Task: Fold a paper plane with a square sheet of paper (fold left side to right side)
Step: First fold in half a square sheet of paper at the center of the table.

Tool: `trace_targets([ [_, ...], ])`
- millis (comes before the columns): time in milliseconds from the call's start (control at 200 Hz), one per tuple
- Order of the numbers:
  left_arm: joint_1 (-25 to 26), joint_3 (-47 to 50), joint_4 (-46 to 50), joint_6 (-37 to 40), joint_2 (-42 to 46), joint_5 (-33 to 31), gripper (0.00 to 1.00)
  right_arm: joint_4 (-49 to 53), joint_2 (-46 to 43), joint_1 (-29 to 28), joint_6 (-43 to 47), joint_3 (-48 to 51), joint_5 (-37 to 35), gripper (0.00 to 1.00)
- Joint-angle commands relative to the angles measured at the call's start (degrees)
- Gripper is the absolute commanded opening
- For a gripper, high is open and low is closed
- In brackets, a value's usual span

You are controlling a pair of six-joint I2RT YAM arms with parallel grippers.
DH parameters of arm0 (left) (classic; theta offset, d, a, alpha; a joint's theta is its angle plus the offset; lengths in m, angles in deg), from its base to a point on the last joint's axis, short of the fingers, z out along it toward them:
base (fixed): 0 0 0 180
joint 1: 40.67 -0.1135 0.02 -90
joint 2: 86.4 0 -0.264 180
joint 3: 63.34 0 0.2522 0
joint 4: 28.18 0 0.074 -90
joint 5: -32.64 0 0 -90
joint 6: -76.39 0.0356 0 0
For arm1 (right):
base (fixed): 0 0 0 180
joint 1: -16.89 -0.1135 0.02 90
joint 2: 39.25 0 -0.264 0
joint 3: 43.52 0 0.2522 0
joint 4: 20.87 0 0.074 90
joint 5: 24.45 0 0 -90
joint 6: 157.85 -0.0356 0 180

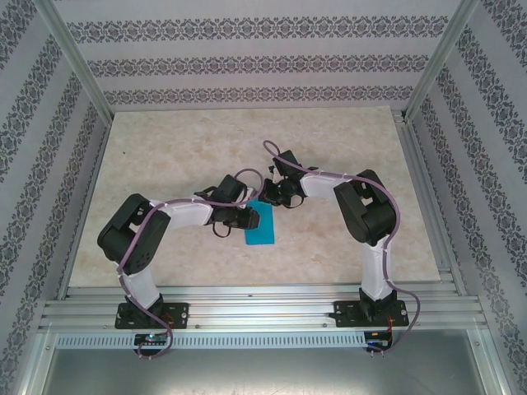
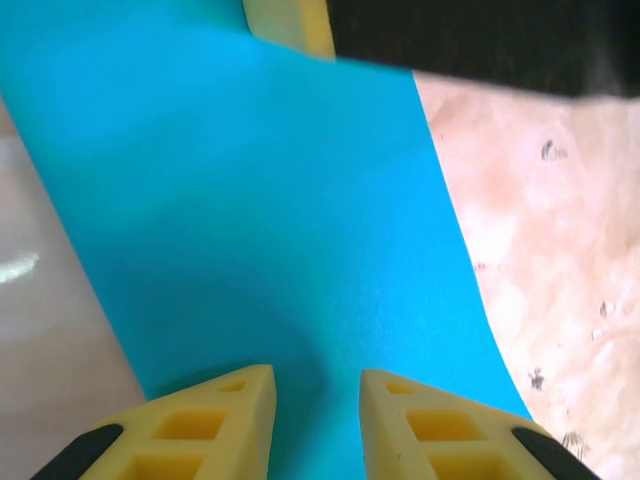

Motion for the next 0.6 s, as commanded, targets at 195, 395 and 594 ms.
trace_targets([
  [195,1.6,6.7,0.3,2.6,3.6,7.3,0.26,3.6,3.4,-0.1,1.1,0.9,-6.0,0.12],
  [395,2.6,8.8,0.7,3.7,4.8,9.0,0.25,3.8,3.1,-0.1,1.1,0.9,-6.1,0.12],
  [594,3.2,10.9,1.3,4.0,6.6,10.2,0.24,3.8,3.2,-0.1,1.1,0.8,-6.0,0.12],
])
